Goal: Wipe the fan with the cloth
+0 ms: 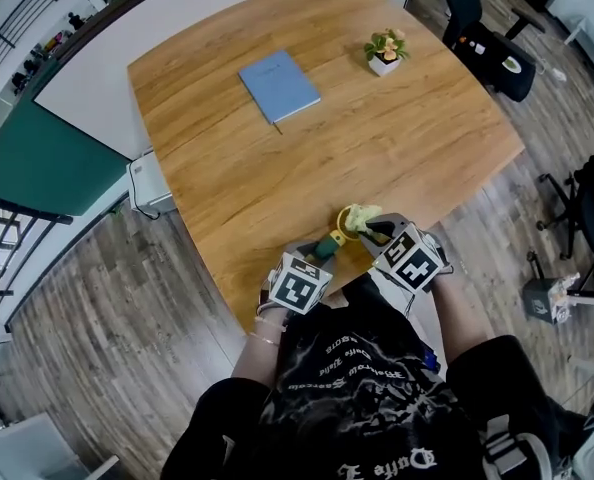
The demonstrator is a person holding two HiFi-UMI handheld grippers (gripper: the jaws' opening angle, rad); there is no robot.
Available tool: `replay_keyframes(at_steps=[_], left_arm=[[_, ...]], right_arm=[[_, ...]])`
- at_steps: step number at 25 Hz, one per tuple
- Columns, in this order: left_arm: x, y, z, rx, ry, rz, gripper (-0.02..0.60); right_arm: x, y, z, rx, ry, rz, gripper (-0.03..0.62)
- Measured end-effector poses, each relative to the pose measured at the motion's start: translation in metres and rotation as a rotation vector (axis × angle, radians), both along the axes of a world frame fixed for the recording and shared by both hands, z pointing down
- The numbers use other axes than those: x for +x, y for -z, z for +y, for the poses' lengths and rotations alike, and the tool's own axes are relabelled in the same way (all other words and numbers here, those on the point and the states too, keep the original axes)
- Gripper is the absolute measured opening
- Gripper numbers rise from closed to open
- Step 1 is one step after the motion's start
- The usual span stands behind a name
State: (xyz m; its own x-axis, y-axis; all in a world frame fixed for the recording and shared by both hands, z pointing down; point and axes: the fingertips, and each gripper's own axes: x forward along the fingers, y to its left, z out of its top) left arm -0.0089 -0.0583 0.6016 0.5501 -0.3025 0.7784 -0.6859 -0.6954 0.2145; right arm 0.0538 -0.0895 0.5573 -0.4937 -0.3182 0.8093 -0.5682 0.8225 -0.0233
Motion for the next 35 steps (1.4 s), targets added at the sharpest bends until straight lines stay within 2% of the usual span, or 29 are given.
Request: replay_keyframes(at_steps=[11,15,18,22,27,31,35], left_arm=[[0.001,-0.001,-0.004,0.025,-0.017,0.013,0.184],[0.002,-0.001,-0.004,0.027,-0.021,-0.006,0.184],[0.002,0.0,-0.001,0.004,-0.024,-0.008,0.183],[0.002,0.0,-0.001,0.014,-0.046,0.002,0.183],[0.001,-0.001,0.002,0.032,-0.091,-0.062,0.183],[0.002,-0.001,0.002,0.044,-0.101,-0.079,0.183],[-0.001,-0.001,-0.005,0.079,-0.08,-0.113,0.183]], right_arm=[[-0.027,-0.002,0.013,-0.105,-0.021,-0.166,0.063],[-0.036,-0.001,0.015,-0.128,-0.015,-0.205,0.063],[-0.052,-0.002,0.029,-0.189,0.021,-0.252,0.063],[-0.066,0.016,0.025,-0.193,0.093,-0.285,0.064],[-0.075,0.05,-0.014,-0.178,0.227,-0.256,0.065],[-0.091,0.04,-0.028,-0.313,0.328,-0.15,0.066],[-0.104,0.009,-0.014,-0.506,0.439,0.009,0.066]])
